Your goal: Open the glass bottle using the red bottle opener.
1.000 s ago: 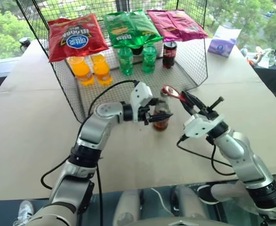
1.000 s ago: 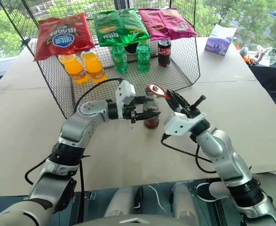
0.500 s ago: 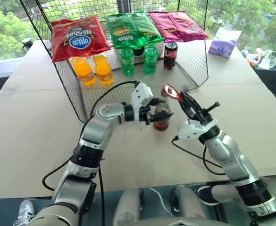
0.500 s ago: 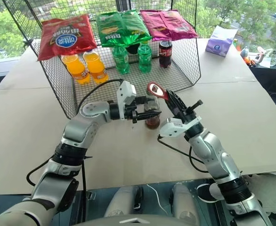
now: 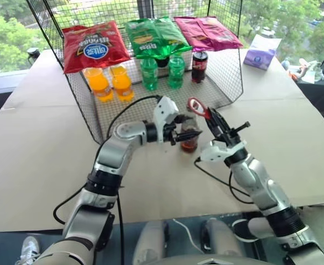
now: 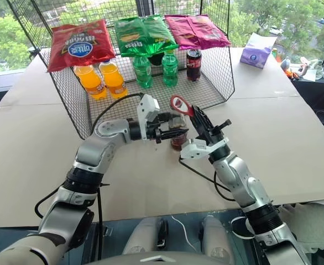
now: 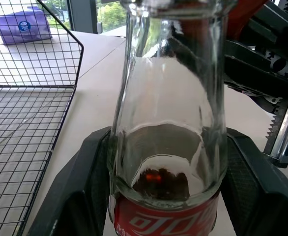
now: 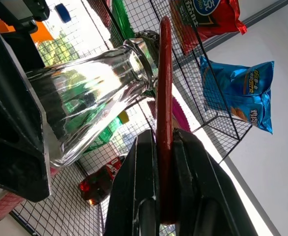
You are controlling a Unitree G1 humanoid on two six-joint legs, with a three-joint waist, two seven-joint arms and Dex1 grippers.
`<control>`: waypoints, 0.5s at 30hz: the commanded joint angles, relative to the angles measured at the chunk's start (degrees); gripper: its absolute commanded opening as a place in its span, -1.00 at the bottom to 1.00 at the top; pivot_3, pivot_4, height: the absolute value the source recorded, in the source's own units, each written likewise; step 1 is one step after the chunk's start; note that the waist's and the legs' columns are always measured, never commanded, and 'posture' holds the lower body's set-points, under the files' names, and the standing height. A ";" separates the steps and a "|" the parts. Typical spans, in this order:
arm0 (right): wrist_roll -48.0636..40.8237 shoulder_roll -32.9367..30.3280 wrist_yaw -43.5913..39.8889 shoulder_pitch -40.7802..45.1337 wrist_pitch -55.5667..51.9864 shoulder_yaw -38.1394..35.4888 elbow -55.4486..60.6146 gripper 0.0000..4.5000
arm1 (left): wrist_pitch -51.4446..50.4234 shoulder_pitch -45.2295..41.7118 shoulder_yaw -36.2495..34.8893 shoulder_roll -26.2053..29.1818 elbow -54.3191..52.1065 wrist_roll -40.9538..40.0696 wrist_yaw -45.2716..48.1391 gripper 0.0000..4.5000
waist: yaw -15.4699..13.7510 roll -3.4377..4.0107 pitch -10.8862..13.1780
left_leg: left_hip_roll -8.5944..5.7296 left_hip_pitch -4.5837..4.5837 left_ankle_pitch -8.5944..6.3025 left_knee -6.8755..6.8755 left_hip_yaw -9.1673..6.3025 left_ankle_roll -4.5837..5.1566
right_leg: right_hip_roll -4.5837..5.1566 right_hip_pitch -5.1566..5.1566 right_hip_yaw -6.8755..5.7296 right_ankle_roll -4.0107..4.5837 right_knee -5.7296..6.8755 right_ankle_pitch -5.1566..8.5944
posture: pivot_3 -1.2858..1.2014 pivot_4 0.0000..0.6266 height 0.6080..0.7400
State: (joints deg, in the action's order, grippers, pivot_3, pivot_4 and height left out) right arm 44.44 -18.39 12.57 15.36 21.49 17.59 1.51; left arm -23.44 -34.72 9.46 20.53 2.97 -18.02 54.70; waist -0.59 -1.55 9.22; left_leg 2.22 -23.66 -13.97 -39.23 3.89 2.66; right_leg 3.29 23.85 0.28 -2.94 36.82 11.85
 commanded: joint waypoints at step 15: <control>-4.96 -16.23 -22.74 -0.35 -3.32 -2.77 7.98 -1.00 | 1.17 -2.34 2.60 0.85 -0.06 2.67 1.30 0.06 | -0.24 0.14 -0.14 | -0.03 0.01 -0.01 0.01 -0.05 0.01 | 0.00 -0.06 0.06 -0.01 -0.03 0.02 | 0.03 -0.52 1.00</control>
State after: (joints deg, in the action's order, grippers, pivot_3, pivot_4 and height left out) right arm 38.91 -32.35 -3.79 16.44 19.91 14.31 11.07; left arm -23.33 -35.77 11.27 21.21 3.02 -16.16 55.70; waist -0.84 -1.41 9.08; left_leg 2.18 -23.65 -13.98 -39.22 3.82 2.67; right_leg 3.29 23.79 0.33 -2.96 36.78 11.87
